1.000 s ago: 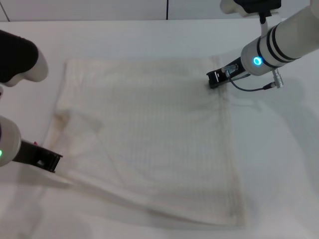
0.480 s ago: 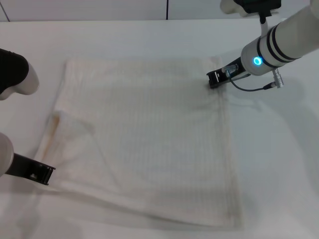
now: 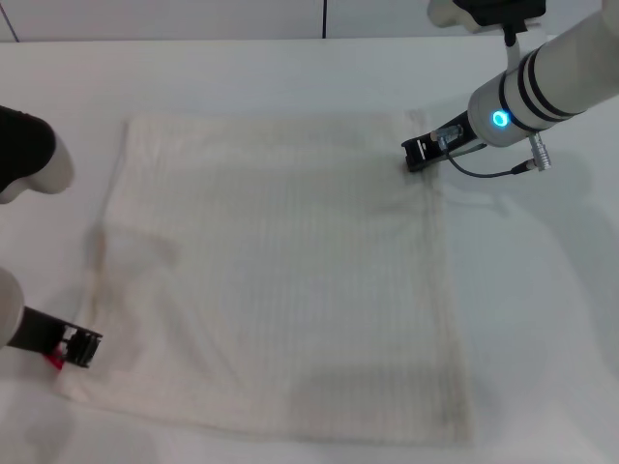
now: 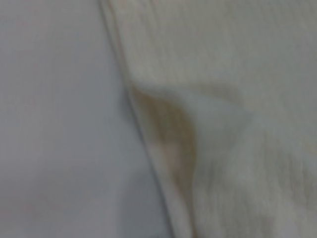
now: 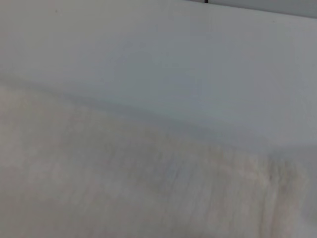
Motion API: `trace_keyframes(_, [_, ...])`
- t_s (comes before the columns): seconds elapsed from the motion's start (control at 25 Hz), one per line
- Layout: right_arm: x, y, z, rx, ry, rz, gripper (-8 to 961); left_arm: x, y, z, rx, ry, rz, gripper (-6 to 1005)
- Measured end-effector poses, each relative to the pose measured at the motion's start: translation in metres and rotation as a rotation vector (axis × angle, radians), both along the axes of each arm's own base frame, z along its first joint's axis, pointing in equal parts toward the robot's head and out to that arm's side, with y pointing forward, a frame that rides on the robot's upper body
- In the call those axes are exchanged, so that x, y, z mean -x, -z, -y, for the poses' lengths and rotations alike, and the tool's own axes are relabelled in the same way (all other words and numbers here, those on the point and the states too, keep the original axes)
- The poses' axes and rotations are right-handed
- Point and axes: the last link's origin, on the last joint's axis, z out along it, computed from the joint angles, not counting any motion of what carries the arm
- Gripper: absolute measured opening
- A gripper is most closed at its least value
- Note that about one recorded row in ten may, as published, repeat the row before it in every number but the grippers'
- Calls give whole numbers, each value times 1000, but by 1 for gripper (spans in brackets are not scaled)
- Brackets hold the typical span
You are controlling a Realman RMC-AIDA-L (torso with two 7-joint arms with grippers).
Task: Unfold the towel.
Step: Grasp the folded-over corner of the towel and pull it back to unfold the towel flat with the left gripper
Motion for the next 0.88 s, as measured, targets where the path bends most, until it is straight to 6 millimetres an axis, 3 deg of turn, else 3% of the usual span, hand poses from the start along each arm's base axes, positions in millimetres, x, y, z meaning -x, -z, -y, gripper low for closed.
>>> trace_keyframes(0.12, [0, 0, 0, 2, 1, 0, 11, 10, -4, 5, -6, -35, -19, 158])
trace_keyframes(0.24, [0, 0, 0, 3, 2, 0, 12, 12, -8, 6, -21, -35, -16, 318])
trace_keyframes(0.36, [0, 0, 0, 4, 2, 0, 12, 0, -8, -1, -49, 27, 14, 442])
trace_keyframes(0.4, [0, 0, 0, 4, 2, 0, 12, -14, -1, -9, -43, 103, 44, 460])
trace_keyframes(0.56, [0, 0, 0, 5, 1, 2, 13, -28, 26, -21, 20, 197, 56, 529])
trace_keyframes(0.68, [0, 0, 1, 6, 3, 1, 13, -19, 44, -32, 60, 166, 22, 530])
trace_keyframes(0.88, [-2, 0, 2, 8, 8, 1, 14, -2, 49, -36, 78, 88, -19, 530])
